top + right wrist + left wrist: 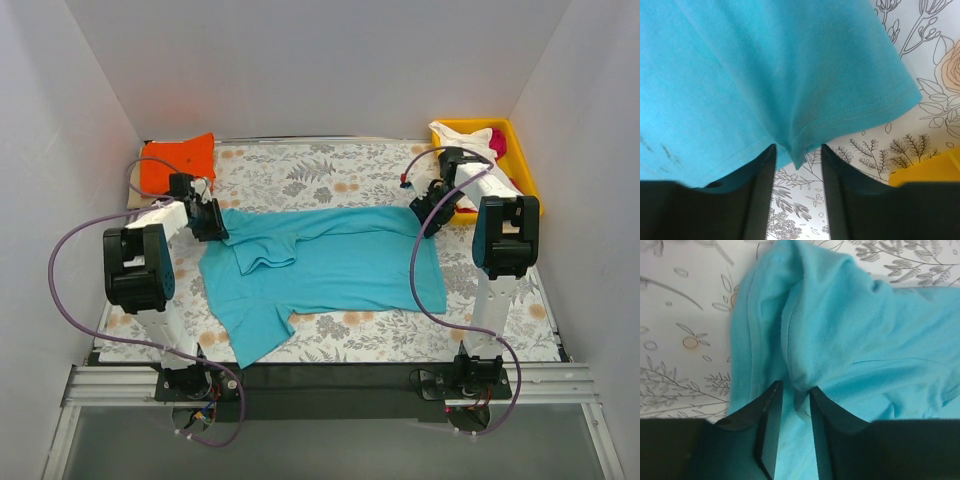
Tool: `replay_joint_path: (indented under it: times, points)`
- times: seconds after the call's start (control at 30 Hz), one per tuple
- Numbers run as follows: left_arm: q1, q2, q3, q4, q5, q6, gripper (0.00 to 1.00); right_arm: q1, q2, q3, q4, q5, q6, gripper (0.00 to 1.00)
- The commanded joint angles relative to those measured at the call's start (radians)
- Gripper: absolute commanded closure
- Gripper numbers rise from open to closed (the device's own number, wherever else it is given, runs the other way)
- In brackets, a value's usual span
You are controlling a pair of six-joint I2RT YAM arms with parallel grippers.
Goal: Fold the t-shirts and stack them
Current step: Fold the tshirt
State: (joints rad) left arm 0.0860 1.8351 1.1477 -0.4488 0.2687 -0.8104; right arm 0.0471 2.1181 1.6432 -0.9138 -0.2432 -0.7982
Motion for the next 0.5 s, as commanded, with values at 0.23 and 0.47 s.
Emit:
replay_joint_path:
  times: [0.23,0.47]
  points:
    - [0.000,-0.128,0.113,0.048,0.017,0.119,0.61,0.003,-0.041,0.228,-0.033,-0.120,0.085,0.57]
    - [-0.005,0.028,0.196,0.068,-0.019,0.122,0.59,0.031,0.074,0.311,-0.028,-0.102,0.132,0.74]
